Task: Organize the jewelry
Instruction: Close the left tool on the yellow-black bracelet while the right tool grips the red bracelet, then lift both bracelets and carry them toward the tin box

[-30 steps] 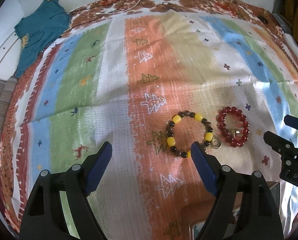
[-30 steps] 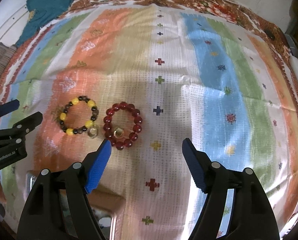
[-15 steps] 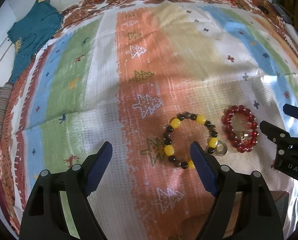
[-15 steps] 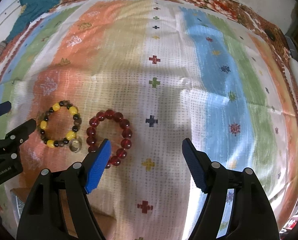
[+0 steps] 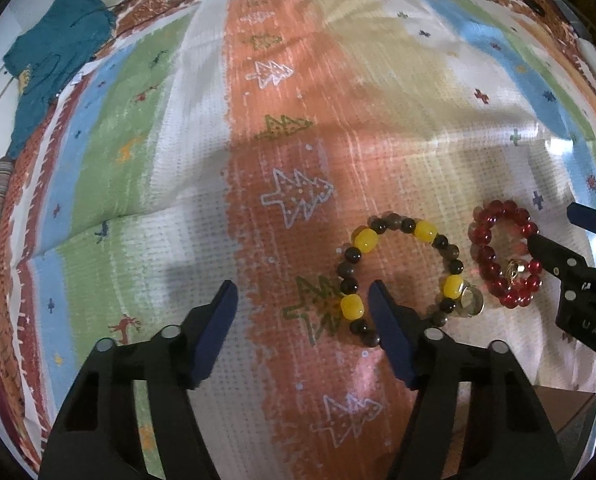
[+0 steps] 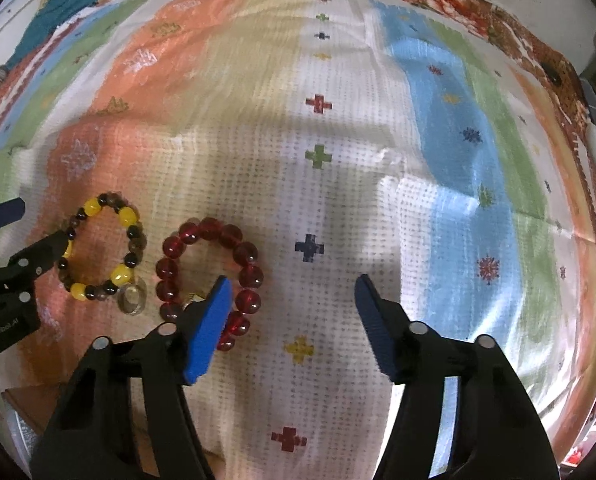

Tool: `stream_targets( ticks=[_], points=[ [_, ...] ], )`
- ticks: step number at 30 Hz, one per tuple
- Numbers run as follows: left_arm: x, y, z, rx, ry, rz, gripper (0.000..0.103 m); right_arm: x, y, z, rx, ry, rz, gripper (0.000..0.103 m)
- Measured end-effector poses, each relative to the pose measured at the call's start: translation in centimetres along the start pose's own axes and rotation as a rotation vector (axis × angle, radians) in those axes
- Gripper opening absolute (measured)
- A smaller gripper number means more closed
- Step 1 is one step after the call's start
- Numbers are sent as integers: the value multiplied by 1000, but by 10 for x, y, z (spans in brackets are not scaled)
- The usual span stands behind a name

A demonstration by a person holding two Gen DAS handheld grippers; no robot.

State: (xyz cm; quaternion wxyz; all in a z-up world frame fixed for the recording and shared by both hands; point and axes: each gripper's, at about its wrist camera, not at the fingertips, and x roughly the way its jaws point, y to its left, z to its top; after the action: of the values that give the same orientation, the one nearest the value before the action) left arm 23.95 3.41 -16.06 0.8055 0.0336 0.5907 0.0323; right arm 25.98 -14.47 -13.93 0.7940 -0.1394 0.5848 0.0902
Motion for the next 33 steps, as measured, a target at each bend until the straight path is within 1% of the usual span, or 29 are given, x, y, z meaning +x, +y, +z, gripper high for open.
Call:
stream_targets(
  ticks=[1,2,3,4,6,7,9,10,12,13,14,21,26,33],
  points=[
    [3,-2,0,8,10,-6,58,2,0,0,-1,5,3,61],
    [6,-3,0,13,17,-9,52,4,-1,-1,1,6,6,60],
    [9,-4,0,19,25,-6,49,4,-1,-1,0,6,12,57],
    [10,-5,-1,23,23,-4,48,5,-1,-1,-3,6,15,55],
    [11,-4,-1,17,24,-7,43,5,0,-1,-9,6,20,47],
    [12,-3,-1,14,25,-7,40,5,-1,-1,-9,5,24,45],
    [13,-1,0,9,27,0,25,5,0,-2,-13,3,33,37],
    [13,0,-1,10,26,5,23,5,0,-2,-16,2,37,35],
    [14,0,-2,12,25,11,17,4,0,-3,-16,1,46,22],
    [13,1,-2,13,25,15,11,4,0,-4,-15,1,52,19],
    [13,1,-2,11,24,14,11,3,0,-4,-13,1,54,15],
    [-4,-2,-5,13,-2,14,11,-5,-6,-5,-9,-19,50,14],
    [-27,-5,-3,15,-48,-7,11,-23,-16,-7,8,-54,41,14],
    [-50,-5,-2,13,-95,-25,11,-48,-21,-11,21,-99,57,14]
  ],
)
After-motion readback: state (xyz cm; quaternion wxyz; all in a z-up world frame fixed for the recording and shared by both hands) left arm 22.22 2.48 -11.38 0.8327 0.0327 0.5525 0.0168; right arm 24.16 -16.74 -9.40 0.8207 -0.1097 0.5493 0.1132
